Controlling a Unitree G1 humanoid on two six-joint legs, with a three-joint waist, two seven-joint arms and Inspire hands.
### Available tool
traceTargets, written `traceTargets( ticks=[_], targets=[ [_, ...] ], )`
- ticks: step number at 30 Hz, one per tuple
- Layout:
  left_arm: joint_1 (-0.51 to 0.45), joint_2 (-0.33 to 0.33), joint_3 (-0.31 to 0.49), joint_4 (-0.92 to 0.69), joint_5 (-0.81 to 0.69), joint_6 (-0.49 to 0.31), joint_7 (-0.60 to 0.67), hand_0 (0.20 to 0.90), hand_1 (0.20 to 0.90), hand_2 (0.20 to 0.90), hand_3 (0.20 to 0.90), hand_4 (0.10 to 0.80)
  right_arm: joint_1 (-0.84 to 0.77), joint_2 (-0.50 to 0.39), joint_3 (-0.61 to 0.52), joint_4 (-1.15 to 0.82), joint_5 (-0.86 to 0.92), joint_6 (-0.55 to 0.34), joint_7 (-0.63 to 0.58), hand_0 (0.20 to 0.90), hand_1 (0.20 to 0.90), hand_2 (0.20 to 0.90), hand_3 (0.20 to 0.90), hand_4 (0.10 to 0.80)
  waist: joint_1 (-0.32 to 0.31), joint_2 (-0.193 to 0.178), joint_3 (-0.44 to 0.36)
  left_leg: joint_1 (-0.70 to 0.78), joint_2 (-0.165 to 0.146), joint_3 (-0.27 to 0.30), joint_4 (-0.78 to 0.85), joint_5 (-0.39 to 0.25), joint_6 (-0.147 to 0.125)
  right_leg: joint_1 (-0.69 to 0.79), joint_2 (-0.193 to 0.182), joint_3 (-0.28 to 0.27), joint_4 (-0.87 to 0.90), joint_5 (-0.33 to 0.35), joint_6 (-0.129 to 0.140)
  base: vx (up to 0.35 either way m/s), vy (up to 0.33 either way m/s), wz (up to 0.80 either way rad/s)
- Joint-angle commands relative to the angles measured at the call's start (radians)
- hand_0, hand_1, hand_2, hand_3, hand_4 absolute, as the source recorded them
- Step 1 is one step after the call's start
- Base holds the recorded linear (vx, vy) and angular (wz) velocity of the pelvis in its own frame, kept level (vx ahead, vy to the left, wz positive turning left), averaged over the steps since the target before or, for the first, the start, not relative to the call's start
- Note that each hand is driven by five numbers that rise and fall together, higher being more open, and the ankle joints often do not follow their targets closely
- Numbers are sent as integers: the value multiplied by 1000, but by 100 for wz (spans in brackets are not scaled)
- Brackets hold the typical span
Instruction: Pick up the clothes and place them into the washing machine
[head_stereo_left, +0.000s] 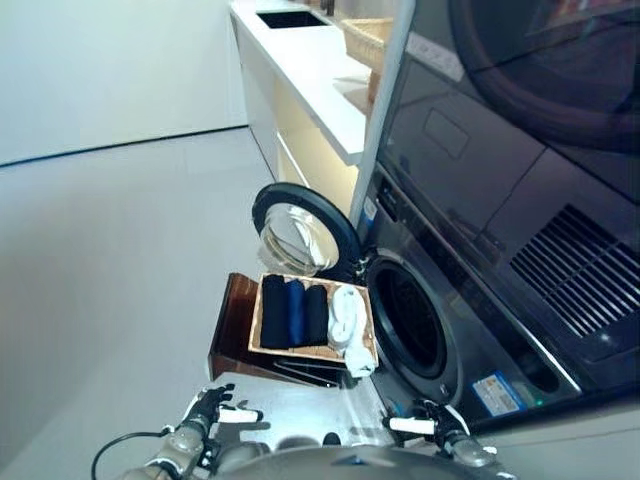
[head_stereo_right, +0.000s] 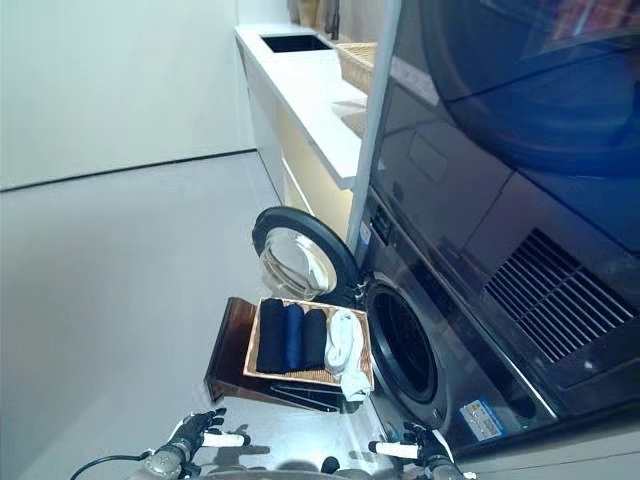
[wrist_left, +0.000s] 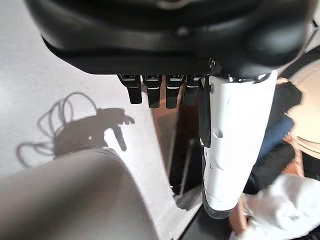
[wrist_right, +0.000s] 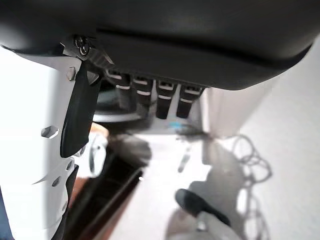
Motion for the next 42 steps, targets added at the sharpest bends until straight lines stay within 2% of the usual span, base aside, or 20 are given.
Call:
traceTargets(
  ticks=[1,2,4,7,9,12,16,18,20,24,28,30,34,42],
  targets=[
    [-49,15,-4,-25,12,-53,18,900,900,900,900,800,-38,-39,9,-14,38,-26,5,900,900,900,900,800,19,-10,-1,5,32,-23,-236,75,-1,2,-6,78,-40,-2,108,240,182,-11],
    [-50,13,-11,-12,17,-49,22,900,900,900,900,800,-42,-39,13,-15,37,-26,5,900,900,900,900,800,24,8,-8,12,57,-46,-333,129,-11,9,0,89,-48,-16,116,154,137,-19],
    [-48,10,-21,-4,22,-47,19,900,900,900,900,800,-40,-40,7,-12,35,-25,3,900,900,900,900,800,17,24,-24,51,57,-29,-411,145,-14,19,-4,90,-49,-31,126,184,173,-35],
    [-47,13,-23,-6,29,-46,14,900,900,900,900,800,-47,-43,-2,-5,37,-24,0,900,900,900,900,800,14,30,-35,71,44,-30,-419,140,-9,25,-20,102,-49,-32,135,119,127,-25],
    [-46,18,-25,-7,34,-48,13,900,900,900,900,800,-60,-44,-8,-2,37,-22,-3,900,900,900,900,800,17,30,-33,67,28,-26,-381,120,4,30,-44,120,-44,-25,146,113,150,-33],
    [-51,42,-8,-9,27,-46,11,900,900,900,900,800,-99,-48,1,-11,21,-17,-5,900,900,900,900,800,44,29,-31,61,-17,2,-335,71,40,17,-96,131,26,-29,172,134,198,-22],
    [-52,63,7,-32,0,-54,5,900,900,900,900,800,-141,-49,11,-26,26,-17,-12,900,900,900,900,800,59,41,-5,68,-24,17,-320,56,65,-67,-92,113,185,-30,183,39,96,-36],
    [-50,72,5,-29,1,-53,3,900,900,900,900,800,-154,-47,18,-40,21,-14,-12,900,900,900,900,800,74,50,8,75,-23,41,-319,50,59,-96,-136,-20,159,-9,185,56,27,-30],
    [-48,74,8,-7,18,-43,2,900,900,900,900,800,-152,-49,20,-36,15,-8,-12,900,900,900,900,800,60,51,2,83,-28,26,-321,46,52,-67,-140,2,113,-2,183,167,-48,-31],
    [-33,59,-4,34,78,-18,-8,900,900,900,900,800,-161,-66,9,-31,-10,4,-20,900,900,900,900,800,69,54,-21,107,-28,38,-363,48,45,-30,-161,-38,41,12,187,155,-31,15],
    [-34,52,-37,76,144,14,11,900,900,900,900,800,-229,-98,18,-54,-21,11,-29,900,900,900,900,800,60,69,17,66,-28,36,-365,63,41,-62,-158,-40,32,9,184,-64,6,12],
    [-35,49,-12,106,129,41,24,900,900,900,900,800,-293,-119,21,-70,-30,15,-47,900,900,900,900,800,59,78,52,14,-29,37,-356,70,41,-111,-160,-33,35,17,184,-245,36,3],
    [-62,70,29,110,51,37,55,900,900,900,900,800,-429,-145,42,-66,-14,17,-88,900,900,900,900,800,66,93,129,-142,-32,30,-287,87,44,-262,-162,-18,95,27,171,-269,19,-3],
    [-67,85,55,83,-19,20,91,900,900,900,900,800,-590,-183,67,-21,4,15,-157,900,900,900,900,800,101,114,180,-315,-45,15,-209,97,46,-423,-170,-24,194,17,164,-86,25,-1]
  ],
)
